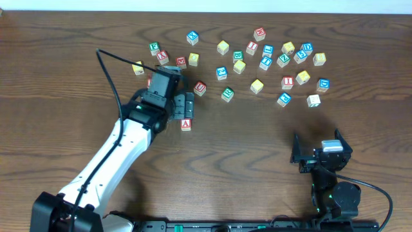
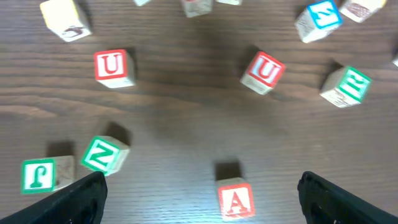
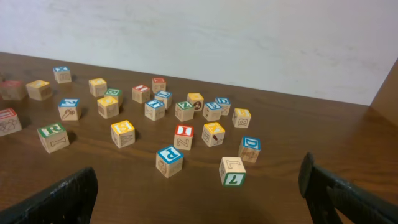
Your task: Spell out AI2
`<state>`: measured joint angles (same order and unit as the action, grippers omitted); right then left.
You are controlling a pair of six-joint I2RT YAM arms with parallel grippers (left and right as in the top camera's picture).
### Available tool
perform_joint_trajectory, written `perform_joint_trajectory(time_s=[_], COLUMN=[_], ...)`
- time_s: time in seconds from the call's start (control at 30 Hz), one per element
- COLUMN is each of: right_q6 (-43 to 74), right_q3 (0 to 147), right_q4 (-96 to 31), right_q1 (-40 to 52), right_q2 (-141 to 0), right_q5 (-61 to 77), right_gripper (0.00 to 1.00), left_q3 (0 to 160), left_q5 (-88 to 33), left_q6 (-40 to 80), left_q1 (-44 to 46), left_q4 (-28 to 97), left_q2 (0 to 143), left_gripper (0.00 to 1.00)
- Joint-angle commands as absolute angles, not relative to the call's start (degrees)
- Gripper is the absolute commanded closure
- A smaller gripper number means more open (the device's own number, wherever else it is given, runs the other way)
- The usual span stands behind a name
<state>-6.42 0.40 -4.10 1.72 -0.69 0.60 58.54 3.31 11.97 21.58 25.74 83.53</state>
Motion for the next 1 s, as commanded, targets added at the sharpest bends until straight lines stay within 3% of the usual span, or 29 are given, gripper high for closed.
perform_joint_trajectory(time_s=[0.0, 0.97], right_q6=[-5.61, -8.86], right_q3=[0.34, 0.34], right_q4=[-4.43, -3.03], right_q1=[1.43, 1.48], right_q2=[-0.32, -0.32], right_q5=[0.4, -2.9], right_gripper=[0.01, 0.01], left_q3=[60.25, 60.25], left_q5=[3.38, 3.44], left_q6=[11.64, 11.6], left_q1=[19.81, 19.29], left_q4=[26.09, 26.33], left_q2=[82.15, 81.87], left_gripper=[0.03, 0.03])
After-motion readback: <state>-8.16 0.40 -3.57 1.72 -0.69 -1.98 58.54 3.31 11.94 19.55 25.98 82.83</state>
